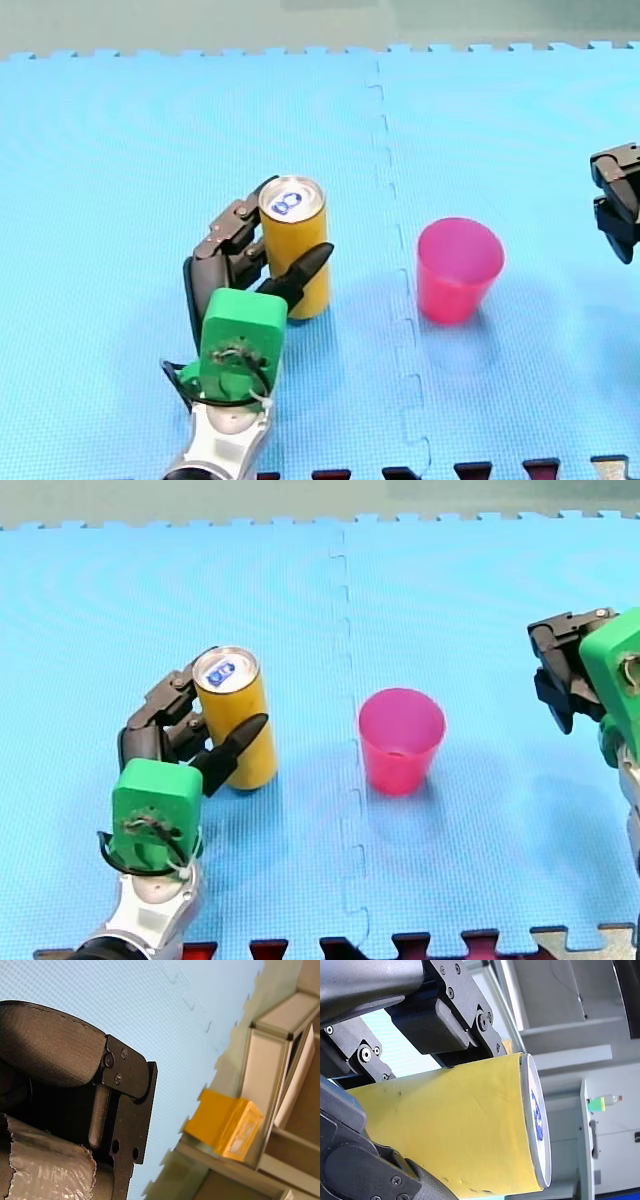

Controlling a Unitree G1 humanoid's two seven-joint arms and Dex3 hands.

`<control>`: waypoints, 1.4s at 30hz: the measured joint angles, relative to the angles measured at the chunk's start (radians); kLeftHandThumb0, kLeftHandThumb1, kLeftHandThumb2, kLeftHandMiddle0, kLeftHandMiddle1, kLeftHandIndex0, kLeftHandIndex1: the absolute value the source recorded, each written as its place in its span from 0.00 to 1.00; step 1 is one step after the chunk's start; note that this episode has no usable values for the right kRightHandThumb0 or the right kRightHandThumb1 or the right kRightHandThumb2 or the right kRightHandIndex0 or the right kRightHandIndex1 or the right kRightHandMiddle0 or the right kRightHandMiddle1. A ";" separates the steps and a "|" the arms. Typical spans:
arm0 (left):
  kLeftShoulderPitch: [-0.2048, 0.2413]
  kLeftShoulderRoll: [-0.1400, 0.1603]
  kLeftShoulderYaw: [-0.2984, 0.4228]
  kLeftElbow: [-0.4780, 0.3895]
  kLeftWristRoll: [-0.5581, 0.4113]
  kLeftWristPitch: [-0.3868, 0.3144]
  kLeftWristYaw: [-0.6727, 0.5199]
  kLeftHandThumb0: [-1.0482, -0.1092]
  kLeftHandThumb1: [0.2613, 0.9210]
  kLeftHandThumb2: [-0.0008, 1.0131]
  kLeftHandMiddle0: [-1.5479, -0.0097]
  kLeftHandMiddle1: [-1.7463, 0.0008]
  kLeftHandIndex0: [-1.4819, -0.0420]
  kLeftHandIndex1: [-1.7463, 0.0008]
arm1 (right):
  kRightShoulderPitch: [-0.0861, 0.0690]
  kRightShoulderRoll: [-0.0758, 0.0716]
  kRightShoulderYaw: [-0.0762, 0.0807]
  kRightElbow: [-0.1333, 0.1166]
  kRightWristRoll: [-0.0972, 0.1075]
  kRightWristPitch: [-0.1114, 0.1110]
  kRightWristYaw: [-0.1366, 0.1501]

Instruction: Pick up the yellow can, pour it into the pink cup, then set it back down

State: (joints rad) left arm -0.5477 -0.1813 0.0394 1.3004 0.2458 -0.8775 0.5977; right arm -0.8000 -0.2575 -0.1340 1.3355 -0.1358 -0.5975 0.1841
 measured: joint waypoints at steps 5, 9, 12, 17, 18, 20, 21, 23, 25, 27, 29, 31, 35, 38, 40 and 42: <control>-0.002 0.016 -0.055 0.004 0.075 0.038 0.098 0.47 0.79 0.00 0.42 1.00 0.42 1.00 | 0.001 0.000 0.000 0.000 0.000 -0.001 0.000; -0.009 0.024 -0.091 0.006 0.115 0.062 0.152 0.31 0.81 0.01 0.53 1.00 0.53 1.00 | 0.001 0.000 -0.001 0.000 0.003 -0.001 0.004; -0.011 0.026 -0.104 0.010 0.127 0.081 0.167 0.15 0.84 0.01 0.61 1.00 0.62 1.00 | 0.001 0.000 -0.002 0.000 0.004 0.000 0.004; -0.019 0.040 -0.137 0.014 0.159 0.147 0.217 0.01 0.86 0.01 0.71 1.00 0.72 1.00 | 0.001 0.000 -0.004 0.000 0.005 0.000 0.005; -0.021 0.043 -0.145 0.014 0.166 0.160 0.227 0.00 0.86 0.01 0.72 1.00 0.73 1.00 | 0.001 0.000 -0.004 0.000 0.005 0.000 0.005; -0.023 0.046 -0.157 0.015 0.174 0.176 0.238 0.00 0.87 0.01 0.73 1.00 0.74 1.00 | 0.001 0.000 -0.003 0.000 0.005 0.000 0.005; -0.024 0.047 -0.162 0.015 0.177 0.182 0.240 0.00 0.87 0.01 0.75 1.00 0.76 1.00 | 0.001 0.000 -0.003 0.000 0.005 0.000 0.005; -0.026 0.051 -0.170 0.015 0.179 0.190 0.238 0.00 0.86 0.00 0.77 1.00 0.78 1.00 | 0.001 0.001 -0.003 0.000 0.005 0.000 0.004; -0.026 0.055 -0.174 0.015 0.179 0.195 0.235 0.00 0.86 0.00 0.78 1.00 0.79 1.00 | 0.001 0.002 -0.003 0.000 0.005 0.000 0.003; -0.027 0.058 -0.177 0.015 0.179 0.203 0.234 0.00 0.85 0.00 0.79 1.00 0.80 1.00 | 0.001 0.003 -0.003 0.000 0.005 0.000 0.003; -0.027 0.061 -0.180 0.013 0.178 0.211 0.229 0.00 0.85 0.00 0.80 1.00 0.81 1.00 | 0.000 0.003 -0.003 0.000 0.005 0.000 0.003; -0.027 0.064 -0.180 0.010 0.173 0.220 0.218 0.00 0.85 0.00 0.81 1.00 0.83 1.00 | 0.000 0.004 -0.003 0.000 0.005 0.000 0.002; -0.029 0.069 -0.176 0.004 0.160 0.231 0.194 0.00 0.85 0.00 0.82 1.00 0.85 1.00 | -0.004 0.007 -0.003 0.001 0.005 0.003 0.004; -0.029 0.073 -0.176 -0.001 0.157 0.232 0.189 0.00 0.86 0.00 0.83 1.00 0.85 1.00 | -0.005 0.008 -0.004 0.001 0.006 0.003 0.009; -0.029 0.075 -0.176 -0.004 0.156 0.233 0.187 0.00 0.86 0.00 0.83 1.00 0.85 1.00 | -0.006 0.010 -0.005 0.002 0.006 0.003 0.012; -0.028 0.076 -0.176 -0.006 0.152 0.234 0.183 0.00 0.86 0.00 0.83 1.00 0.86 1.00 | -0.007 0.011 -0.005 0.002 0.006 0.004 0.012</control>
State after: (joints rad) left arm -0.5761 -0.1051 -0.1367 1.2946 0.3983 -0.6438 0.7804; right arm -0.8069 -0.2463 -0.1389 1.3373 -0.1297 -0.5934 0.1962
